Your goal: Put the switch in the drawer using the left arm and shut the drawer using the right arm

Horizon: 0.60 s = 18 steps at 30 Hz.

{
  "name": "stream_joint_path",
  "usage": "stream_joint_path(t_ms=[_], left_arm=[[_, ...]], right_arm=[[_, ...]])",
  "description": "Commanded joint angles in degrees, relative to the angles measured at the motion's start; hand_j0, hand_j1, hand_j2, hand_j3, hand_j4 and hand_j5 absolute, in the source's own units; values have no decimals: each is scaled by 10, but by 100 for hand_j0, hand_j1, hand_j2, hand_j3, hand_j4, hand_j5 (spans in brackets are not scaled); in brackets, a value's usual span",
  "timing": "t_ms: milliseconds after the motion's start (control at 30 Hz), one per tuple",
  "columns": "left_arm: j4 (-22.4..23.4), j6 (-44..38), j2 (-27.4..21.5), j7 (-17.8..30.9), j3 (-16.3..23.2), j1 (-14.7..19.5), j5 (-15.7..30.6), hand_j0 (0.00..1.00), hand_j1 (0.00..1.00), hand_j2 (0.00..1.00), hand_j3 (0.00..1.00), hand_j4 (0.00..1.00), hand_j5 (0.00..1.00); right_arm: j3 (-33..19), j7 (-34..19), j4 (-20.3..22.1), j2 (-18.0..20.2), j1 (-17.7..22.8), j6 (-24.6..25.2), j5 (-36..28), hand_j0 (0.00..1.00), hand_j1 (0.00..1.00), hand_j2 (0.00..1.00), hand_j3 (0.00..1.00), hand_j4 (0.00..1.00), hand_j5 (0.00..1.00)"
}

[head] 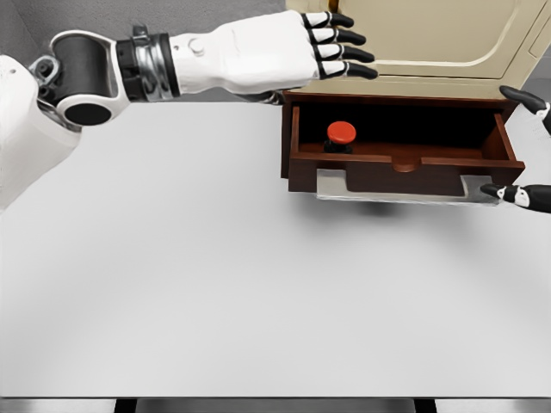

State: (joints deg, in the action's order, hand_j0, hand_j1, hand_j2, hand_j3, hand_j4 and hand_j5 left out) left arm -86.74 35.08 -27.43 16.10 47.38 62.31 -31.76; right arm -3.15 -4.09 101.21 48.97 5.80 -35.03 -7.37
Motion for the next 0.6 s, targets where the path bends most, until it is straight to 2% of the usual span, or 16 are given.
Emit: stream_joint_path(t_ms=[0,33,67,567], left_arm=[[-2,-1,2,0,6,0,1,96,96,96,96,96,96],[-3,-1,3,0,11,0,0,87,87,87,87,87,87],[-3,-1,10,1,16,0,-1,86,86,86,86,86,86],[-1,-1,39,1,32,-9,-2,86,86,86,86,86,86]], right_arm=[[-17,0,1,0,0,0,-6,100,100,100,100,100,100],[-18,0,1,0,0,0,-6,100,100,100,100,100,100],[-20,0,1,-2,0,0,-7,100,100,100,100,100,100],[-26,-3,0,-7,0,0,-3,100,100,100,100,100,100]])
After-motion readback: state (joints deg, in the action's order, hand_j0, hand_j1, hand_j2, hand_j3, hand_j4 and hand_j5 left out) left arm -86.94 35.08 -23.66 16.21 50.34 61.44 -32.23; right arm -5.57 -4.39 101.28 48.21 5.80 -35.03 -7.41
